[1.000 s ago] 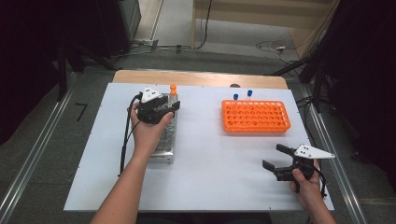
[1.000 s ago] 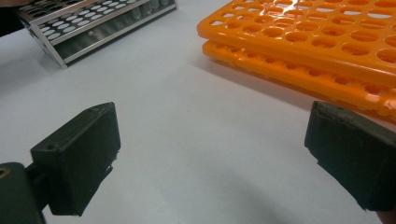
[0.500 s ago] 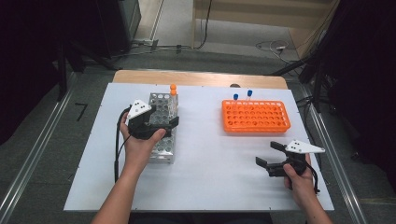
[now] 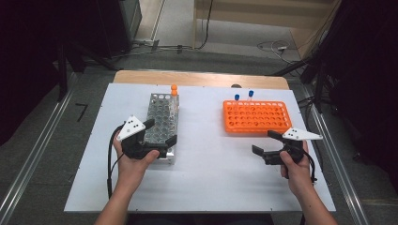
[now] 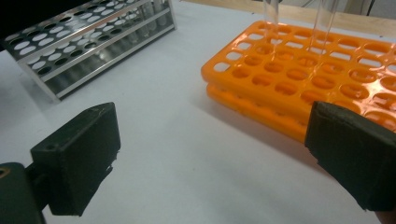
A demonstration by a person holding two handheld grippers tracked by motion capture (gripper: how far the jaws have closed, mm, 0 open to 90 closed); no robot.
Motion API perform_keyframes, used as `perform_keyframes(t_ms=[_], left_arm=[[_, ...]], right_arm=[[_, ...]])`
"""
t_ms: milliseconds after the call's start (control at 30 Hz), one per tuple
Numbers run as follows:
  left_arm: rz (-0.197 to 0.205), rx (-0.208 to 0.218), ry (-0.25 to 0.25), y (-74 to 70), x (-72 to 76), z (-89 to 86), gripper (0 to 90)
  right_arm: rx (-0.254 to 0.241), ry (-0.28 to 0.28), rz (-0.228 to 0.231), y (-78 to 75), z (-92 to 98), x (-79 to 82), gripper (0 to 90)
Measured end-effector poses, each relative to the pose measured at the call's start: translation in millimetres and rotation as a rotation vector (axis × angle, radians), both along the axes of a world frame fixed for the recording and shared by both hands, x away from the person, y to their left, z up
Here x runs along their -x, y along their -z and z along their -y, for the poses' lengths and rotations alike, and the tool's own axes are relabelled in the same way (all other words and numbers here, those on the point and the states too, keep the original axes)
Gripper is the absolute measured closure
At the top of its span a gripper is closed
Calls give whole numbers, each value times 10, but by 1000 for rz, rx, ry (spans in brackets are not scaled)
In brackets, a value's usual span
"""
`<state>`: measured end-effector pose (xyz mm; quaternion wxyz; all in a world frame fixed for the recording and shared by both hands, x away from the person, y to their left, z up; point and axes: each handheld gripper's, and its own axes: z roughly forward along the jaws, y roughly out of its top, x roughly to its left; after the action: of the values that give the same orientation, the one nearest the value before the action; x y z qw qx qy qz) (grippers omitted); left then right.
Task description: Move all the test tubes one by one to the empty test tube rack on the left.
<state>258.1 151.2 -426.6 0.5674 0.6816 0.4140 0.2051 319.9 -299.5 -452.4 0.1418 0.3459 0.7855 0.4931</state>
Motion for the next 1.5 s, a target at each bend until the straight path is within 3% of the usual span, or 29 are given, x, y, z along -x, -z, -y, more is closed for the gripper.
perform_keyframes(t_ms=[200,633,900,1067,1500], left_arm=[[-13,-9,11,103,78,-6,0],[-34,0,3,198,121,-27,0],[-40,5,15,226,109,0,0],[-42,14,17,229,111,-1,0],[-45,30,17,233,121,-29,0]], right_arm=[[15,20,7,-58,-37,-195,20],[-31,97,-31,-56,-128,-644,59],[10,254,-25,35,-239,-913,276],[-19,320,-29,85,-303,-1061,432],[39,427,-38,201,-575,-1257,603]])
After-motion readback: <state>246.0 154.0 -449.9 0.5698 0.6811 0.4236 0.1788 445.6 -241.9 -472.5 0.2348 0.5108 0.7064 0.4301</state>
